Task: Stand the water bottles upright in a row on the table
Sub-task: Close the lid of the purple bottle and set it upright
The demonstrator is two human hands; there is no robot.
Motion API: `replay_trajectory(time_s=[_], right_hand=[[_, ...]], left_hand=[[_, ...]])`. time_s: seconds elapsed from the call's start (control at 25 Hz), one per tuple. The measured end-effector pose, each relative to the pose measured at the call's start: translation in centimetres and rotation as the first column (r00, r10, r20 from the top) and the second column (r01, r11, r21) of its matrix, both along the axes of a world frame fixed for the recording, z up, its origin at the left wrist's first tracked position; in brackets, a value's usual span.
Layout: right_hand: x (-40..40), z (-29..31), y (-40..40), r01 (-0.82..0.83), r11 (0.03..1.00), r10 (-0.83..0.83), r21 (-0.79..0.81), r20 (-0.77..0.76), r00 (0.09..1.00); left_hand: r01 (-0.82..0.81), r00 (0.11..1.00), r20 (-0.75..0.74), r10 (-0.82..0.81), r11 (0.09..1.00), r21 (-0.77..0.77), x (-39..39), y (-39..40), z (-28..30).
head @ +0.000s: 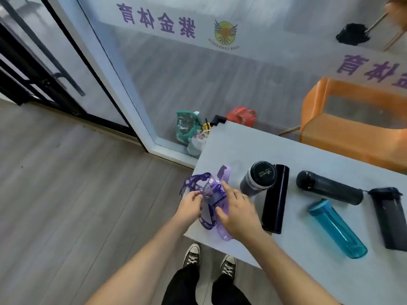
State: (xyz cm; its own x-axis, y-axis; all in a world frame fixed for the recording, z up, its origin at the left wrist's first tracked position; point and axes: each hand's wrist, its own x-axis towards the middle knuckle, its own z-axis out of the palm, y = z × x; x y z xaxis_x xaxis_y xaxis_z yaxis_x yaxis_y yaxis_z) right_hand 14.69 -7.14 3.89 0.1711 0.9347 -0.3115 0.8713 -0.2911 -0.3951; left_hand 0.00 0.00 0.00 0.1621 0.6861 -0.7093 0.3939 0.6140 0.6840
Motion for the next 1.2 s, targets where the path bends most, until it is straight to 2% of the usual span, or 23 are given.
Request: replay_trajectory(time_s=[0.08, 0.2, 0.28, 0.36, 0.48, 0.6, 0.68, 0.84, 1.0, 1.2], right_hand=[[-0.2, -0.3, 0.8, 0.025, 0.998, -0.026, -0.057, -0.016, 1.000], [-0.3, -0.6, 1.2, 0.080, 0.994, -0.087, -0.072, -0.096, 0.992], [-0.5, -0.8, 1.0, 0.111, 0.991, -0.122, -0.077, -0.157, 0.980], [-0.8, -0.9, 0.9, 0.157, 0.987, -0.163, -0.040, -0.213, 0.963], [-0.9, -0.6, 1.7, 0.280, 0.960, -0.251, 0.034, -0.346, 0.904], [-1.3, 0.2, 3.1, 0.412, 0.910, -0.335, 0.046, -0.505, 0.796], [-1.7, 0.3, 3.7, 0.477, 0.878, -0.367, 0.042, -0.582, 0.726], [-2.1, -0.5, 3.3, 0.570, 0.822, -0.447, -0.009, -0.630, 0.635], [-1.9, -0.9, 2.3, 0.598, 0.801, -0.503, -0.045, -0.593, 0.629], [-3.4, 0.5, -0.3, 0.613, 0.788, -0.485, 0.060, -0.552, 0.678]], left_hand=[[-0.089, 0.988, 0.113, 0.109, 0.982, -0.169, 1.1, 0.9, -0.4], [-0.215, 0.947, 0.159, 0.281, 0.916, -0.339, 2.0, 1.6, 0.3], [-0.253, 0.920, 0.183, 0.348, 0.880, -0.403, 2.2, 2.0, 1.0], [-0.255, 0.915, 0.199, 0.352, 0.884, -0.392, 2.1, 2.2, 1.7], [-0.306, 0.895, 0.227, 0.384, 0.898, -0.316, 1.6, 2.5, 2.3], [-0.365, 0.891, 0.234, 0.389, 0.920, -0.139, 0.3, 2.9, 2.5], [-0.335, 0.916, 0.242, 0.319, 0.942, 0.027, -0.6, 3.0, 2.8], [-0.197, 0.968, 0.210, 0.136, 0.931, 0.308, -1.6, 1.7, 4.2], [-0.100, 0.990, 0.135, 0.049, 0.909, 0.405, -2.3, 0.4, 4.2], [0.053, 0.998, -0.004, -0.056, 0.920, 0.389, -3.1, -0.1, 4.0]])
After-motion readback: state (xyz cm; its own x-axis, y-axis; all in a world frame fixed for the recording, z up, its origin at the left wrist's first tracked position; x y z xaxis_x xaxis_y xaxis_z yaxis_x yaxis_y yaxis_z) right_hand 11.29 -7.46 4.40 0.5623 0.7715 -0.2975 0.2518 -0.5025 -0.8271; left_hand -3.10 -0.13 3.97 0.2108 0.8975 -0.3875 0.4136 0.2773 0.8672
